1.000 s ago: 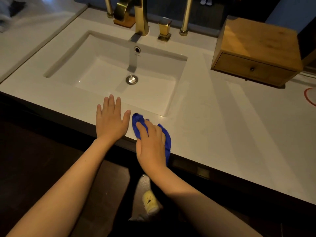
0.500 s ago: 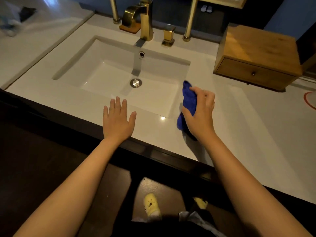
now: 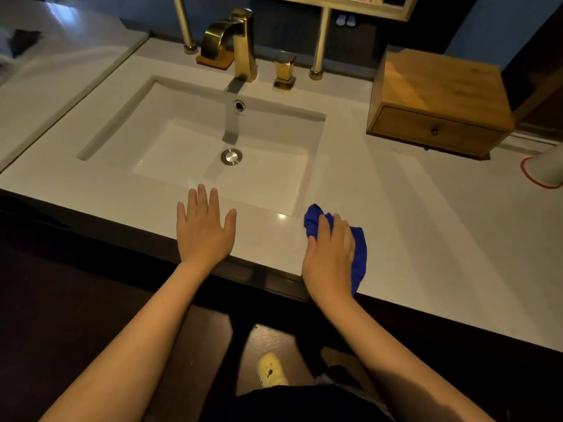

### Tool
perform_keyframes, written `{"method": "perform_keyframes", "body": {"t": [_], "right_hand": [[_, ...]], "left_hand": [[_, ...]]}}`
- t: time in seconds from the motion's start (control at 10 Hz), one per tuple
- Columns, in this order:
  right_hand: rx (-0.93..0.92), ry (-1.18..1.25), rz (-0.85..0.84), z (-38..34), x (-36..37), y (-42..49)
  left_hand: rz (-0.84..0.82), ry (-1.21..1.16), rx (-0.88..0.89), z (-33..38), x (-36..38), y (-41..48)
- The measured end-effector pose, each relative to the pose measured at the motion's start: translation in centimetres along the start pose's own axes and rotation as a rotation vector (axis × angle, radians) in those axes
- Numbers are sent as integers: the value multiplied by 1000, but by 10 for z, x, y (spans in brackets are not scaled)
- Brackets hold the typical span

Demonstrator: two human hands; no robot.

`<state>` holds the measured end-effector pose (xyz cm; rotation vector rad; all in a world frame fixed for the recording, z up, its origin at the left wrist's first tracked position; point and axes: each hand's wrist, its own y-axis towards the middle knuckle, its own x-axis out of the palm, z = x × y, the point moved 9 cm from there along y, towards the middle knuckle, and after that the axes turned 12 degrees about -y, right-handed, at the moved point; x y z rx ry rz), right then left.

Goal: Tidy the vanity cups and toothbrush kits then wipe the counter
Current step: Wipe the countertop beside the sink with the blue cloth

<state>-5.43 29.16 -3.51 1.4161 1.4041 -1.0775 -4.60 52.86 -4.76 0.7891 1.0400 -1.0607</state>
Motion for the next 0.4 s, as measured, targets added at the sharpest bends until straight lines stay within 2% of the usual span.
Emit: {"method": "perform_keyframes", "body": {"t": [0.2, 0.4], "right_hand": [[-139, 16, -44, -57, 17, 9], [-224, 92, -113, -78, 23, 17]], "left_hand": [[-4, 27, -20, -2, 2, 0], [13, 6, -34, -5, 2, 3]]}}
